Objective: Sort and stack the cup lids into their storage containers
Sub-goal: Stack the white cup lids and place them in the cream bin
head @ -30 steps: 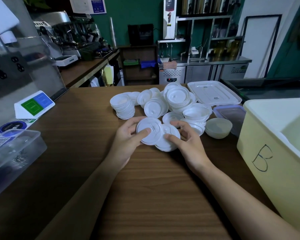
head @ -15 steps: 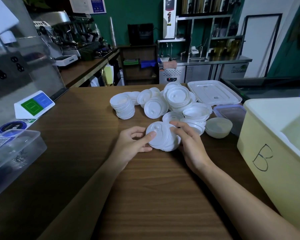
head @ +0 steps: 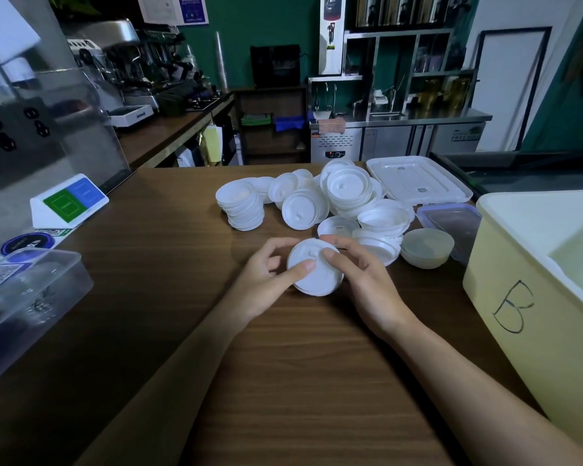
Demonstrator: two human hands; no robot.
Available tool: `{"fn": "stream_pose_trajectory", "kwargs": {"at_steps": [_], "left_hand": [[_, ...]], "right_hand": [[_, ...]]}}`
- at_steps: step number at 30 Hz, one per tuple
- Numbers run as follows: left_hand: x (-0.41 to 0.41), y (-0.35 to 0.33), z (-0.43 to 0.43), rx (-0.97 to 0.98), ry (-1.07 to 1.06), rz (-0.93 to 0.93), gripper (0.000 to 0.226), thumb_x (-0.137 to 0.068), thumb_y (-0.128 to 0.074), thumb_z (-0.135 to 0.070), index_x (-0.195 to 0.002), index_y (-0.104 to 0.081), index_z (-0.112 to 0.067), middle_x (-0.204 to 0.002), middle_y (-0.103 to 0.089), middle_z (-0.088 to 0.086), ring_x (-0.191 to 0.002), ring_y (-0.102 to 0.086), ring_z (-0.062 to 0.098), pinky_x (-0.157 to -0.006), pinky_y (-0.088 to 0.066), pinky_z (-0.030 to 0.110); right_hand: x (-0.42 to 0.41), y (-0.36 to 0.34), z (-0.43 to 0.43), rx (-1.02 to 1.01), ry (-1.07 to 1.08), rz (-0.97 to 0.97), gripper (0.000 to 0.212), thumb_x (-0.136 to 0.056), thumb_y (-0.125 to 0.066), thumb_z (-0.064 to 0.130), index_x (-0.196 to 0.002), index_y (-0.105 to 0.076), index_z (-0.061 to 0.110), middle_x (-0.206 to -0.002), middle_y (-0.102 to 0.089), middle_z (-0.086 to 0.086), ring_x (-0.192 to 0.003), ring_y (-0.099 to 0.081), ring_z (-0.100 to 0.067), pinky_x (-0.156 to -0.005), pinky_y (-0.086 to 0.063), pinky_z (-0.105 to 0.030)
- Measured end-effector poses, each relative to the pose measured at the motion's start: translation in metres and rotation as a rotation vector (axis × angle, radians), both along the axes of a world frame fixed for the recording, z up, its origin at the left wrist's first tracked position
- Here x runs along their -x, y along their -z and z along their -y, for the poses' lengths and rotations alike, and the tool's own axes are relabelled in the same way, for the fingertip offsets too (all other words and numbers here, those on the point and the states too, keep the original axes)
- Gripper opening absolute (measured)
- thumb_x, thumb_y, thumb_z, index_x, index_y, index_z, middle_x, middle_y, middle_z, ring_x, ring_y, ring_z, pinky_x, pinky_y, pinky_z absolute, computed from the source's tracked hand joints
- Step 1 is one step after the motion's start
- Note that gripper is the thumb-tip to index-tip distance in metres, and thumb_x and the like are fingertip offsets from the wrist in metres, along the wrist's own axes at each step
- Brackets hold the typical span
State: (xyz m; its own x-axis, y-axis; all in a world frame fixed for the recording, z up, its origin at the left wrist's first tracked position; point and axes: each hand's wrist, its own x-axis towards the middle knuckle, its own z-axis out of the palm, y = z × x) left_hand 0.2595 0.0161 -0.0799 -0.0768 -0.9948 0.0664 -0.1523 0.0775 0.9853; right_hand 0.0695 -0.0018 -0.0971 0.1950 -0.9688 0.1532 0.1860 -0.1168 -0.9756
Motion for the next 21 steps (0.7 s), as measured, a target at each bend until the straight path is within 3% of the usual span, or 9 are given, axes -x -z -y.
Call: {"fn": "stream_pose_trajectory", "kwargs": {"at_steps": [5, 9, 12, 17, 21], "left_hand": [[0.0019, -0.0012, -0.002, -0.005, 0.026, -0.076, 0.04, -0.091, -0.079, -0.023, -0.13, -0.069, -0.021, -0.116, -0.078, 0.004, -0.109, -0.075, 0.022, -0.099, -0.059, 0.049], [0.0008, 0.0002, -0.0017, -0.006, 0.003, -0.101, 0.041, -0.09, -0.082, -0.021, -0.128, -0.069, -0.019, -0.118, -0.077, 0.004, -0.109, -0.075, 0.025, -0.1, -0.057, 0.056], [0.0004, 0.0007, -0.0003, 0.008, 0.001, -0.087, 0.044, -0.087, -0.085, -0.024, -0.128, -0.069, -0.021, -0.12, -0.077, 0.002, -0.111, -0.074, 0.024, -0.1, -0.057, 0.055], [0.0014, 0.0032, -0.0002, 0.05, -0.019, -0.061, 0.045, -0.082, -0.087, -0.024, -0.124, -0.071, -0.02, -0.115, -0.078, 0.002, -0.107, -0.075, 0.021, -0.087, -0.059, 0.035], [0.0017, 0.0043, 0.0021, 0.095, -0.059, -0.074, 0.045, -0.082, -0.089, -0.021, -0.123, -0.072, -0.017, -0.116, -0.078, 0.004, -0.109, -0.075, 0.023, -0.097, -0.059, 0.048]], "right_hand": [[0.0026, 0.0004, 0.0011, -0.033, -0.064, 0.018, 0.044, -0.095, -0.067, 0.035, -0.133, -0.07, 0.013, -0.134, -0.072, -0.01, -0.133, -0.063, -0.03, -0.122, -0.039, -0.057], [0.002, -0.0008, -0.0011, -0.027, -0.076, 0.012, 0.043, -0.095, -0.067, 0.036, -0.133, -0.069, 0.016, -0.134, -0.072, -0.008, -0.133, -0.063, -0.028, -0.121, -0.041, -0.055], [0.0007, -0.0014, -0.0037, 0.029, -0.034, -0.032, 0.043, -0.095, -0.073, 0.035, -0.133, -0.07, 0.016, -0.13, -0.074, -0.002, -0.129, -0.066, -0.021, -0.118, -0.046, -0.047], [0.0003, -0.0022, -0.005, 0.094, 0.007, -0.045, 0.044, -0.093, -0.068, 0.032, -0.133, -0.07, 0.012, -0.127, -0.076, -0.003, -0.125, -0.068, -0.018, -0.113, -0.05, -0.041], [0.0006, -0.0006, -0.0039, 0.084, -0.027, -0.026, 0.051, -0.099, -0.069, 0.026, -0.148, -0.056, 0.02, -0.125, -0.077, -0.007, -0.122, -0.071, -0.017, -0.108, -0.054, -0.033]]}}
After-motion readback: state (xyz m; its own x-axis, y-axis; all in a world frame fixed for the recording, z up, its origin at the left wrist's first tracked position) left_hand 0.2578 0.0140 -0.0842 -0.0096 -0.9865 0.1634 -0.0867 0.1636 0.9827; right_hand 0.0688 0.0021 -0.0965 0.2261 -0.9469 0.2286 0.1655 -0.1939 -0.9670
